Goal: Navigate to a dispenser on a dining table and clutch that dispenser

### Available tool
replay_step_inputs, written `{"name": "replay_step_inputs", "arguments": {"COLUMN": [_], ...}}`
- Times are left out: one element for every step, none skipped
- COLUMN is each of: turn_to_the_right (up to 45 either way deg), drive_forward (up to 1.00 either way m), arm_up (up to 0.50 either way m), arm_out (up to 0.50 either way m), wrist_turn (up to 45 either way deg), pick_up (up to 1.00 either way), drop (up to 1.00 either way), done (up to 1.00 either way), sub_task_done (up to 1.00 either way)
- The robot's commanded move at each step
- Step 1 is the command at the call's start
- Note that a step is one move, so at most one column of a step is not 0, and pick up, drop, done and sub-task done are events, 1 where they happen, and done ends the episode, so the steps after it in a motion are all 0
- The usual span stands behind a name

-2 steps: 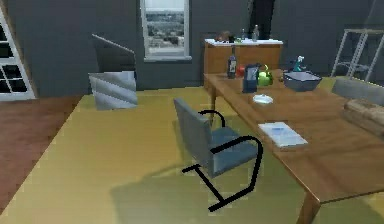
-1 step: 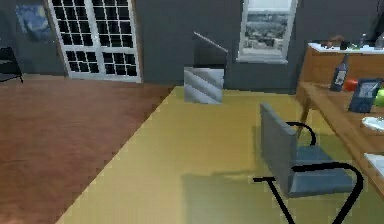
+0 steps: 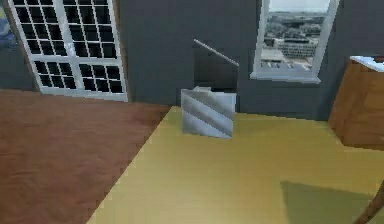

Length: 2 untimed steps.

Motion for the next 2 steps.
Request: {"name": "replay_step_inputs", "arguments": {"turn_to_the_right": [9.0, 0.0], "drive_forward": [0.00, 0.80], "arm_up": [0.00, 0.00], "arm_out": [0.00, 0.00], "wrist_turn": [0.0, 0.0], "pick_up": [0.00, 0.00], "drop": [0.00, 0.00], "done": [0.00, 0.00], "sub_task_done": [0.00, 0.00]}}
